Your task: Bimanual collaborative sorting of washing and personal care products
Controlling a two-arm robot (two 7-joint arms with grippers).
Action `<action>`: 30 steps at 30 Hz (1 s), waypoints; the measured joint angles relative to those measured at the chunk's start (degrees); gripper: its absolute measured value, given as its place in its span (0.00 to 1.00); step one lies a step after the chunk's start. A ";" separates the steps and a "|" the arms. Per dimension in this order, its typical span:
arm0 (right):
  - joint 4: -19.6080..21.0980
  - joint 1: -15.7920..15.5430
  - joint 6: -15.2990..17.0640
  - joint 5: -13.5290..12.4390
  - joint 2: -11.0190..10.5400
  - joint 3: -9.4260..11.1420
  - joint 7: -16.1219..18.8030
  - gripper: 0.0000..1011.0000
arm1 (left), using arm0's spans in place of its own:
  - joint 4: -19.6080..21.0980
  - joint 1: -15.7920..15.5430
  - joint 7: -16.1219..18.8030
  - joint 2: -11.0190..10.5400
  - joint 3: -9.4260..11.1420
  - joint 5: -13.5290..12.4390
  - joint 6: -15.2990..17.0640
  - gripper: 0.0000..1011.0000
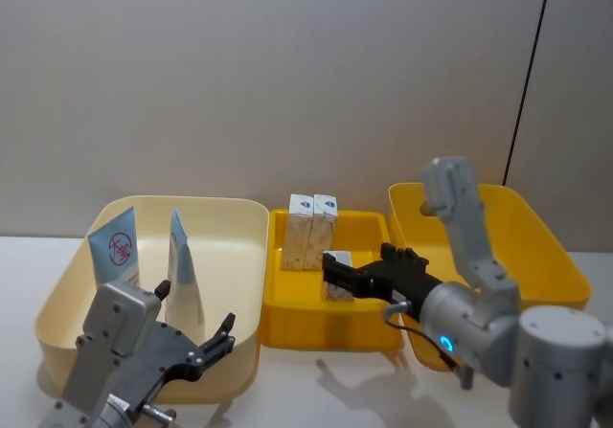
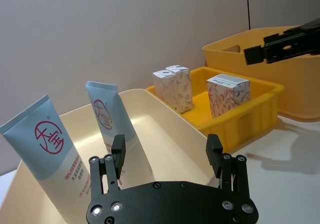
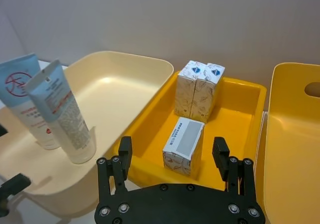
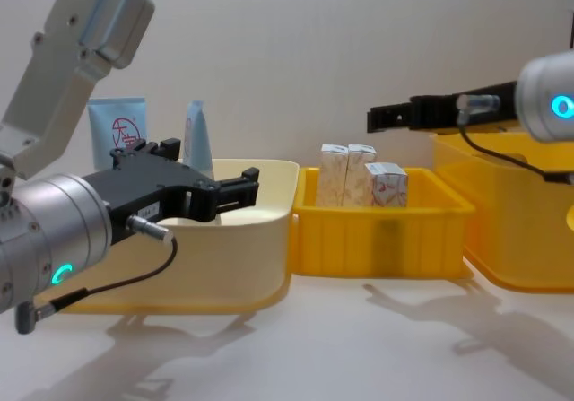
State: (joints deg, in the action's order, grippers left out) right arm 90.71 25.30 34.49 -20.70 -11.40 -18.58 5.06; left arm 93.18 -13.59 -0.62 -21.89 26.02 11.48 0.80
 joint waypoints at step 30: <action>-17.39 14.65 14.15 3.73 7.38 -2.95 -5.23 0.99 | 0.00 0.00 0.00 0.00 0.00 0.00 0.00 0.99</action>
State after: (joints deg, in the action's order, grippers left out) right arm 73.32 39.95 48.63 -16.97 -4.02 -21.53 -0.16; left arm 93.18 -13.59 -0.62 -21.89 26.03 11.48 0.80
